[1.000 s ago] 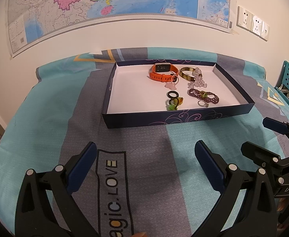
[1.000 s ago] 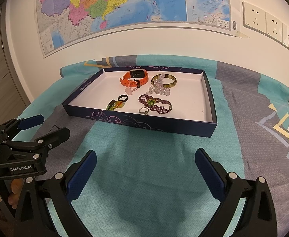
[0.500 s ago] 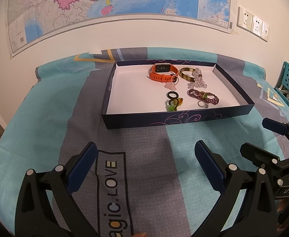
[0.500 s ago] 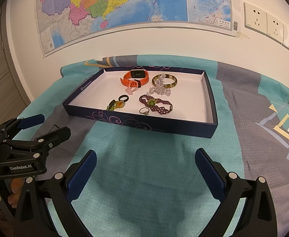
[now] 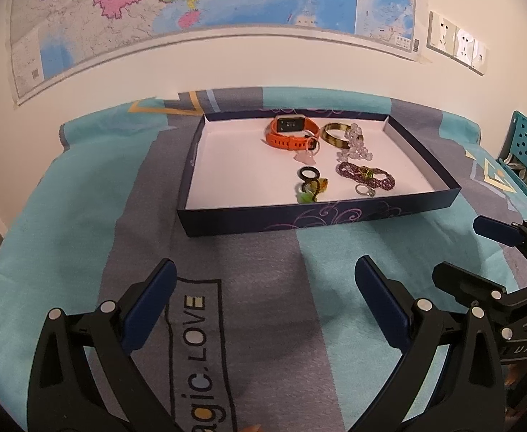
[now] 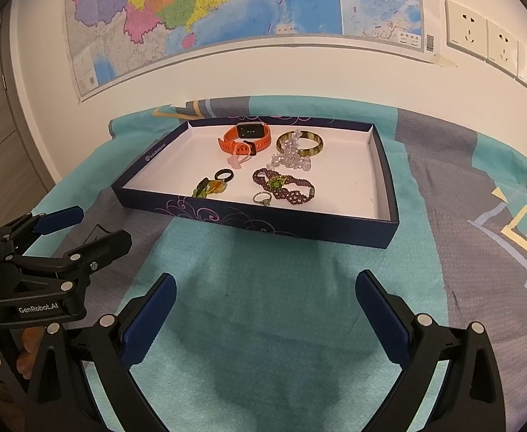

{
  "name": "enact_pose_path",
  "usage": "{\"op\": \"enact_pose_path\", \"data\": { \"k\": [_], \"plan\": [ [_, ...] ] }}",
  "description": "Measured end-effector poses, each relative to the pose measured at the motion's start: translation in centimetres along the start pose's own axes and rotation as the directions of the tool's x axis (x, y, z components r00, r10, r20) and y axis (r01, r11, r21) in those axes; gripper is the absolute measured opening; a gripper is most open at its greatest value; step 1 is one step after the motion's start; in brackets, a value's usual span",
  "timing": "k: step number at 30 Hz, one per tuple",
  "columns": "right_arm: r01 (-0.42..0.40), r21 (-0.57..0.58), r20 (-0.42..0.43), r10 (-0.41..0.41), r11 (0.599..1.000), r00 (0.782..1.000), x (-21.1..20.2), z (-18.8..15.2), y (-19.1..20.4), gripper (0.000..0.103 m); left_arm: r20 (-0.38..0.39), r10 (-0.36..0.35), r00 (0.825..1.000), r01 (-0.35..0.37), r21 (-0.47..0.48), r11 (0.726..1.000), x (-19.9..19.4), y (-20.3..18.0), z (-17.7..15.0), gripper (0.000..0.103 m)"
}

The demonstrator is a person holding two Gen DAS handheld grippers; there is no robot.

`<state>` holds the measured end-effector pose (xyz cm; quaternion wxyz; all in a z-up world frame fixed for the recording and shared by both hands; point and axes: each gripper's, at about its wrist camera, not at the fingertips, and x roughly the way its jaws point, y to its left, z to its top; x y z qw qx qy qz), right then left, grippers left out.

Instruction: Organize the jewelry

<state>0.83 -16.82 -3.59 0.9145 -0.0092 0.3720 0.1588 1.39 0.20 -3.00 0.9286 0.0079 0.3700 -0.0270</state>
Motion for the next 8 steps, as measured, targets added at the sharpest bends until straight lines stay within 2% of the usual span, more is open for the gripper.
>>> {"op": "enact_pose_path", "data": {
  "k": [4, 6, 8],
  "plan": [
    [-0.003, -0.006, -0.035, 0.003, 1.000, 0.999, 0.3, -0.1, -1.3, 0.096, -0.046, -0.003, 0.999, 0.002, -0.029, 1.000, 0.8, 0.7, -0.1, 0.097],
    [0.029, 0.002, -0.062, -0.028, 1.000, 0.998, 0.4, -0.1, -3.4, 0.096, -0.050, 0.001, 0.999, -0.003, -0.044, 0.999, 0.9, 1.4, -0.1, 0.097],
    [0.096, 0.022, -0.076, -0.095, 0.995, 0.993, 0.3, -0.1, -6.7, 0.096, -0.048, 0.008, 0.999, -0.011, -0.053, 0.999, 0.8, 2.3, -0.2, 0.097]
  ]
}}
